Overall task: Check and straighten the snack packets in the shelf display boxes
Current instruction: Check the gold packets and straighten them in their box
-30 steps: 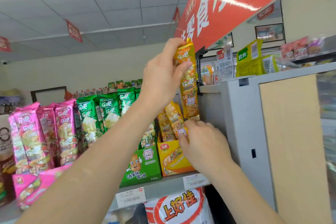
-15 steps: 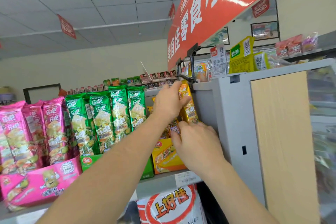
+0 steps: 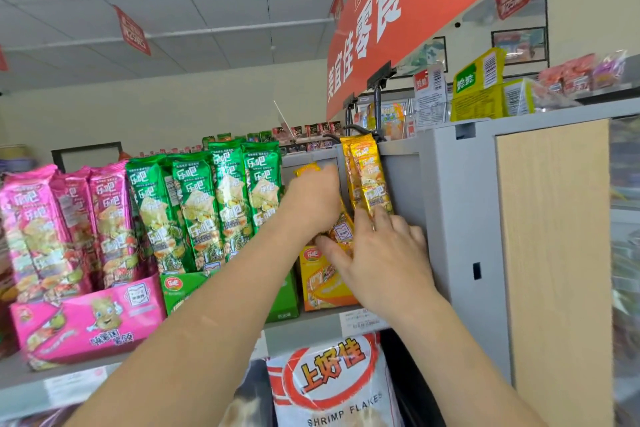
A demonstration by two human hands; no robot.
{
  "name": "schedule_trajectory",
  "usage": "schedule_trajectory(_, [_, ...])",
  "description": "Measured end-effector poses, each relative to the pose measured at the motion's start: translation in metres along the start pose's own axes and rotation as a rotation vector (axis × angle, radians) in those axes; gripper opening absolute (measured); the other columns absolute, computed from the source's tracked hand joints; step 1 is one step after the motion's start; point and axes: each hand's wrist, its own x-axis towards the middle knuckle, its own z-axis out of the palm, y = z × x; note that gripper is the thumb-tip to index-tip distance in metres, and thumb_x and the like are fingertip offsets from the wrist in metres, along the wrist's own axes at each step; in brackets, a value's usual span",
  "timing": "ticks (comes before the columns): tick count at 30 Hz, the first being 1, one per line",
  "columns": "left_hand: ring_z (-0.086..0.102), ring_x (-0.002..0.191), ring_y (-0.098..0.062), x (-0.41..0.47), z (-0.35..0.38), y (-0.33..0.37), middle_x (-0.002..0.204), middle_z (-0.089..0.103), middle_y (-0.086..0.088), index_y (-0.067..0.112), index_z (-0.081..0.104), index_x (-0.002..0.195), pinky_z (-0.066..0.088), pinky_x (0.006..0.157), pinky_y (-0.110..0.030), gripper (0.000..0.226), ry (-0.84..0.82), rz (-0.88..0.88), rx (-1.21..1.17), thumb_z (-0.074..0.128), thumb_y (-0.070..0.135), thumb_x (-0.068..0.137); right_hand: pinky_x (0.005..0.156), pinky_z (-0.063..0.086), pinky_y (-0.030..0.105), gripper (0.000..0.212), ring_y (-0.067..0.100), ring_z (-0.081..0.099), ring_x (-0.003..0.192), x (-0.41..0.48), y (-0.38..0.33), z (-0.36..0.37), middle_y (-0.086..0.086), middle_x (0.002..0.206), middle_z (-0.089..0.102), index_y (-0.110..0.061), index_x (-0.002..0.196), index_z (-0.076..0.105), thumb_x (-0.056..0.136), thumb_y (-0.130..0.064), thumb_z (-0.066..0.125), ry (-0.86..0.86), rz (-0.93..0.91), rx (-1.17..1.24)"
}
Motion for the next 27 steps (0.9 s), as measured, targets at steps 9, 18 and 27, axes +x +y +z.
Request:
schedule_trajectory(9, [0.062,0.1,-0.033,-0.001,0.008,0.015,0.105,0.064,-0.009,0.013,0.063,0.109,0.043,0.066,-0.035,0.036,-0.195,0.086,0.387,0.042,0.041,0.101,0.102,0.034,0.041,0.056,0.025,0.054,0.107,-0.02,0.003,0.004,0.004,0.107,0.064,-0.014,0.11,0.063,0.088,-0.061,0.042,0.137,-0.099,-0.016])
schedule_trajectory(18, [0.061,0.093,-0.039,-0.011,-0.015,0.029,0.105,0.065,-0.016,0.021,0.046,0.127,0.036,0.062,-0.038,0.029,0.111,0.01,0.158,0.045,0.025,0.098,0.112,0.035,0.041,0.056,0.03,0.041,0.13,-0.03,0.005,0.014,0.016,0.136,0.049,-0.001,0.133,0.047,0.09,-0.034,0.059,0.273,-0.084,0.246])
schedule_trajectory(27, [0.051,0.073,-0.017,-0.102,-0.043,0.024,0.093,0.052,0.001,0.039,0.041,0.142,0.045,0.065,-0.033,0.044,0.664,0.238,-0.414,0.049,0.037,0.099,0.116,0.02,0.022,0.074,-0.01,0.013,0.142,-0.06,0.009,-0.011,-0.027,0.158,0.012,-0.045,0.15,0.0,0.092,-0.055,0.046,0.14,-0.148,0.93])
